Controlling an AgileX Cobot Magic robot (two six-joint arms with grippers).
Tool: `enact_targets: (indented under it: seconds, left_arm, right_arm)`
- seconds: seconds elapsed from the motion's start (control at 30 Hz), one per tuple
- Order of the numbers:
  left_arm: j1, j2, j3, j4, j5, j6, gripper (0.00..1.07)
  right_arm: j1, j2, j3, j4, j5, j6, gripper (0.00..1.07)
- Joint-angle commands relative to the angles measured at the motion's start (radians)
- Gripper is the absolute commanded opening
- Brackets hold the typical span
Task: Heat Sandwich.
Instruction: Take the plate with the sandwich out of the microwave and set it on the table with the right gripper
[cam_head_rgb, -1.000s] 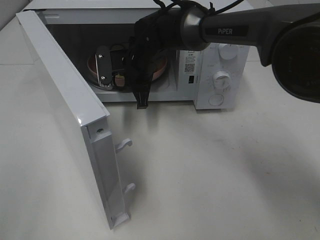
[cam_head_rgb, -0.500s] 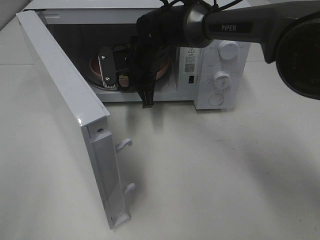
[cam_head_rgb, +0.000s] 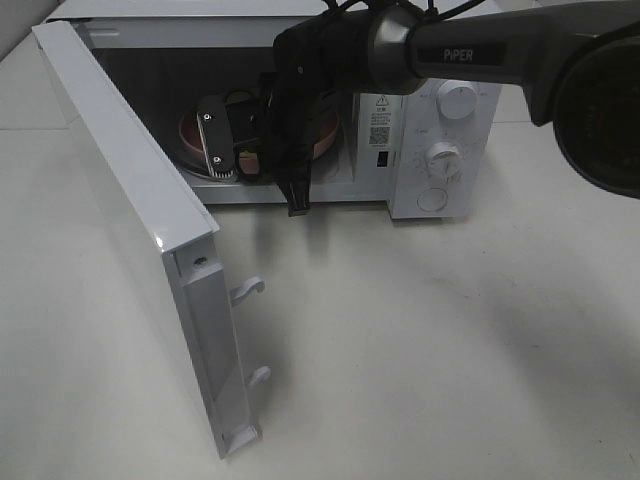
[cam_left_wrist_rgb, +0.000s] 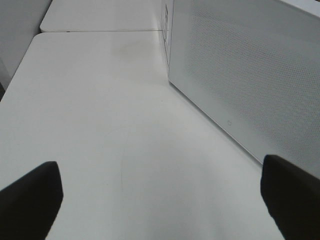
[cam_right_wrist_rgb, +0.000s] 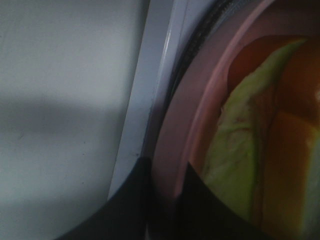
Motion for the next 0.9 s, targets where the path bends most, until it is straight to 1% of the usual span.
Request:
enact_targets:
  seconds: [0.03,0.17,0.2,0.23,0.33,0.37,0.47,0.5,0.53,0.63,0.67,0.7,0.83,0.9]
  left_arm:
    - [0.000,-0.027,0.003,-0.003,0.000,-0.002,1.01]
    - [0.000,-0.027,0.003,-0.003,0.000,-0.002,1.01]
    - [0.000,-0.027,0.003,-0.003,0.000,-0.002,1.01]
    - [0.000,-0.027,0.003,-0.003,0.000,-0.002,1.01]
    - [0.000,-0.027,0.003,-0.003,0.000,-0.002,1.01]
    - [0.000,-0.027,0.003,-0.003,0.000,-0.002,1.01]
    - [0.000,-0.027,0.003,-0.003,0.000,-0.002,1.01]
    - [0.000,-0.027,0.003,-0.003,0.000,-0.002,1.01]
    - [0.000,-0.027,0.003,-0.003,0.000,-0.002,1.01]
    - [0.000,-0.027,0.003,-0.003,0.000,-0.002,1.01]
    - [0.000,-0.027,0.003,-0.003,0.000,-0.002,1.01]
    - [0.000,-0.027,0.003,-0.003,0.000,-0.002,1.01]
    - [0.000,-0.027,0.003,-0.003,0.000,-0.002,1.01]
    - [0.000,-0.027,0.003,-0.003,0.000,-0.002,1.01]
  right_arm:
    - [-0.004,-0.016,0.028,0.022,0.050,-0.035,0.00]
    - [-0.004,-0.082,0.133,0.024,-0.004,-0.113,0.00]
    - [-0.004,-0.109,0.176,0.024,-0.023,-0.132,0.00]
    - [-0.004,-0.109,0.176,0.024,-0.023,-0.132,0.00]
    - [-0.004,-0.168,0.238,0.031,-0.038,-0.199,0.00]
    - [-0.004,-0.168,0.238,0.031,-0.038,-0.199,0.00]
    - [-0.004,-0.207,0.272,0.086,-0.040,-0.266,0.00]
    - [-0.004,-0.237,0.302,0.121,-0.040,-0.323,0.00]
    - [-0.004,-0.237,0.302,0.121,-0.040,-0.323,0.00]
    - [-0.004,-0.275,0.345,0.150,-0.040,-0.385,0.00]
    - [-0.004,-0.303,0.374,0.155,-0.041,-0.405,0.00]
    - [-0.004,-0.303,0.374,0.155,-0.041,-0.405,0.00]
    - [-0.004,-0.367,0.447,0.155,-0.043,-0.440,0.00]
    - [-0.004,-0.381,0.463,0.155,-0.045,-0.443,0.00]
